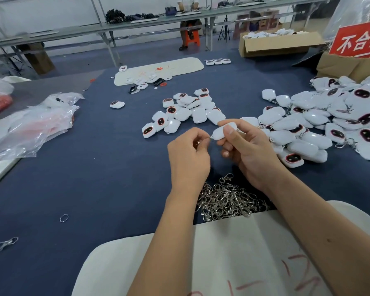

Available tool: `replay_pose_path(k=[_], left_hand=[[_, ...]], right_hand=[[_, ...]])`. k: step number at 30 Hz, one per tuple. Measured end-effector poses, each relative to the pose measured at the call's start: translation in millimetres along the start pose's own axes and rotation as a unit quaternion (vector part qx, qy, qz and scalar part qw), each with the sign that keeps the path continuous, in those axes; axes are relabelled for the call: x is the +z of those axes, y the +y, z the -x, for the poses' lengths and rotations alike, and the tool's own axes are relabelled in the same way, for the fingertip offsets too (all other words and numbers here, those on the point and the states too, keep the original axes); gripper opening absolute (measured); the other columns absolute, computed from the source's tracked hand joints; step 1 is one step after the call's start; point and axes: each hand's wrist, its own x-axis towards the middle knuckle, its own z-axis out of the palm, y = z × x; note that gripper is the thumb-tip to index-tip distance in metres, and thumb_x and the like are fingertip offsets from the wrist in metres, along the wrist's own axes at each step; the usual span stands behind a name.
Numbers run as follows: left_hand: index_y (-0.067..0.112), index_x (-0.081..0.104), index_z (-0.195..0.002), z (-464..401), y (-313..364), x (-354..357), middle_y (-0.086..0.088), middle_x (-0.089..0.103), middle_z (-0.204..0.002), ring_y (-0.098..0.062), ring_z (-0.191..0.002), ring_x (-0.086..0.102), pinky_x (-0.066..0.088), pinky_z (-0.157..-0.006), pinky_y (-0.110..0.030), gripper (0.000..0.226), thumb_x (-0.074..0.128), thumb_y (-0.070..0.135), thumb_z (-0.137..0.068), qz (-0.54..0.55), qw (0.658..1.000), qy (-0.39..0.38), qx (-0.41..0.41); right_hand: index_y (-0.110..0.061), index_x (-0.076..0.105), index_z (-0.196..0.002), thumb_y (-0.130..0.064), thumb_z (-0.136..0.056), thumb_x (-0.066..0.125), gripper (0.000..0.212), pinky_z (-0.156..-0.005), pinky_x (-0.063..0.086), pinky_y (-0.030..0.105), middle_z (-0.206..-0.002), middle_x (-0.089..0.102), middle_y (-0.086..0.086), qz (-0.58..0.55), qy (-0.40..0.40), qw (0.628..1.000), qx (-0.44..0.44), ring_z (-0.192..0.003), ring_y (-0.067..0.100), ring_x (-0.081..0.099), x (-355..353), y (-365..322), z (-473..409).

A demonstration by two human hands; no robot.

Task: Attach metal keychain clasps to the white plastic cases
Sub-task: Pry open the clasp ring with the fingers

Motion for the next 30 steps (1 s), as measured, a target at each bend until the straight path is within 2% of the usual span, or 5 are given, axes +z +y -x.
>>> replay_pose_path(k=[6, 11, 15, 22, 30], left_hand=[[0.014, 0.070, -0.082, 1.3, 0.0, -0.1, 0.006, 0.068, -0.076, -0.015, -0.075, 0.062, 0.052, -0.073, -0.035, 0.015, 0.065, 0.008, -0.095, -0.072, 0.996, -0.009, 0.050], [0.012, 0.075, -0.092, 0.0, 6.2, 8.0, -0.002, 0.076, -0.080, -0.010, -0.076, 0.070, 0.057, -0.075, -0.025, 0.010, 0.068, 0.009, -0.098, 0.286, 0.935, -0.031, -0.209], [0.009, 0.072, -0.098, -1.0, 9.4, 9.7, -0.005, 0.075, -0.087, -0.013, -0.081, 0.068, 0.056, -0.074, -0.021, 0.010, 0.062, 0.009, -0.101, 0.411, 0.870, -0.063, -0.264], [0.015, 0.068, -0.082, 1.1, 7.4, 3.4, 0.004, 0.069, -0.075, -0.011, -0.069, 0.061, 0.051, -0.069, -0.021, 0.018, 0.064, 0.006, -0.097, 0.080, 0.995, 0.021, -0.059], [0.011, 0.063, -0.082, 5.0, 2.0, 3.5, 0.000, 0.061, -0.078, -0.023, -0.075, 0.054, 0.047, -0.072, -0.049, 0.016, 0.058, 0.005, -0.096, -0.103, 0.992, -0.004, 0.077]], right_hand=[[-0.011, 0.069, -0.114, -0.033, -0.089, 0.069, 0.034, -0.062, 0.050, 0.023, -0.080, 0.066, 0.006, 0.021, 0.007, 1.000, 0.001, -0.066, 0.011, 0.056, -1.1, 0.7, -0.3], [-0.002, 0.061, -0.130, -0.023, -0.096, 0.063, 0.040, -0.068, 0.054, 0.022, -0.081, 0.066, 0.006, -0.073, -0.034, 0.997, -0.001, -0.066, 0.010, 0.059, -2.3, -2.8, -1.6], [-0.003, 0.060, -0.134, -0.023, -0.097, 0.061, 0.042, -0.070, 0.056, 0.023, -0.087, 0.063, 0.012, -0.081, -0.048, 0.996, 0.002, -0.067, 0.011, 0.060, -4.1, -3.6, -1.7], [-0.002, 0.063, -0.124, -0.028, -0.091, 0.066, 0.042, -0.063, 0.054, 0.022, -0.079, 0.067, 0.004, -0.034, -0.010, 0.999, 0.004, -0.065, 0.008, 0.056, -0.1, -0.5, -1.2], [-0.014, 0.071, -0.108, -0.038, -0.086, 0.071, 0.033, -0.060, 0.052, 0.024, -0.073, 0.065, 0.002, 0.037, 0.020, 0.999, -0.016, -0.061, 0.010, 0.056, -1.4, 2.5, -1.8]])
